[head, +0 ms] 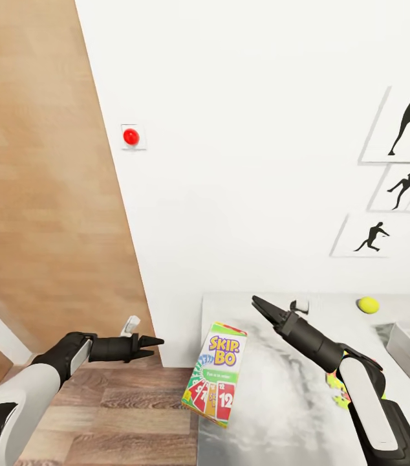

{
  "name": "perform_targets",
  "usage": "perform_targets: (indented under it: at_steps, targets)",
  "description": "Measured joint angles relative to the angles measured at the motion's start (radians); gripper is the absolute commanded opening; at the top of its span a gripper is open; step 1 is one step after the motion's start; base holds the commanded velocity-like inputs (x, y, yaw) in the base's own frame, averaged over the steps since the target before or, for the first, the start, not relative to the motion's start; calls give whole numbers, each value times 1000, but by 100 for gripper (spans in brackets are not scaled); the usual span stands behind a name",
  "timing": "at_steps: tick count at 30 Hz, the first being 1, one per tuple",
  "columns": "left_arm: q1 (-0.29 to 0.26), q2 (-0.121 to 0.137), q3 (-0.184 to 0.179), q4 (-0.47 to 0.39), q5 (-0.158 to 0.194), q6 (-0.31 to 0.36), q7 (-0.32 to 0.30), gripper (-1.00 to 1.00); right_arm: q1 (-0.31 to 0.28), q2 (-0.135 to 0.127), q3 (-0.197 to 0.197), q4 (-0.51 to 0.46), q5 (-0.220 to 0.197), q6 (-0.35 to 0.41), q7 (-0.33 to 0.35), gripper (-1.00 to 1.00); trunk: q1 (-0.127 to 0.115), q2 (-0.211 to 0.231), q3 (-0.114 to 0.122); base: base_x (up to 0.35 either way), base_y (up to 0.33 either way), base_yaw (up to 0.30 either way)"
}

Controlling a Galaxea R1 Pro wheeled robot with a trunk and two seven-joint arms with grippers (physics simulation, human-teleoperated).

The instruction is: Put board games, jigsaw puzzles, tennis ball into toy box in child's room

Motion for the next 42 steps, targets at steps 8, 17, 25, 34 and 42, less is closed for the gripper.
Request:
perform_targets:
  at_steps: [8, 17, 25, 34, 42]
  targets:
    - [0, -1, 0, 0, -1, 0, -1, 100, 3, 2, -15, 0, 2, -8, 19, 100, 0, 0, 7, 0, 0, 0]
    - [0, -1, 0, 0, -1, -1, -3, 100, 13, 2, -17, 0, 3, -10, 23, 100, 0, 0, 21, 0, 0, 0]
    - [0, 0, 0, 0, -1, -2, -19, 100, 16, 3, -18, 0, 3, -11, 24, 100, 0, 0, 34, 0, 0, 0]
    - [0, -1, -2, 0, -1, -3, -20, 100, 17, 3, -18, 0, 3, -11, 25, 100, 0, 0, 49, -70, 0, 0]
    - [0, -2, -2, 0, -1, -3, -20, 100, 17, 3, -18, 0, 3, -11, 25, 100, 0, 0, 62, -74, 0, 0]
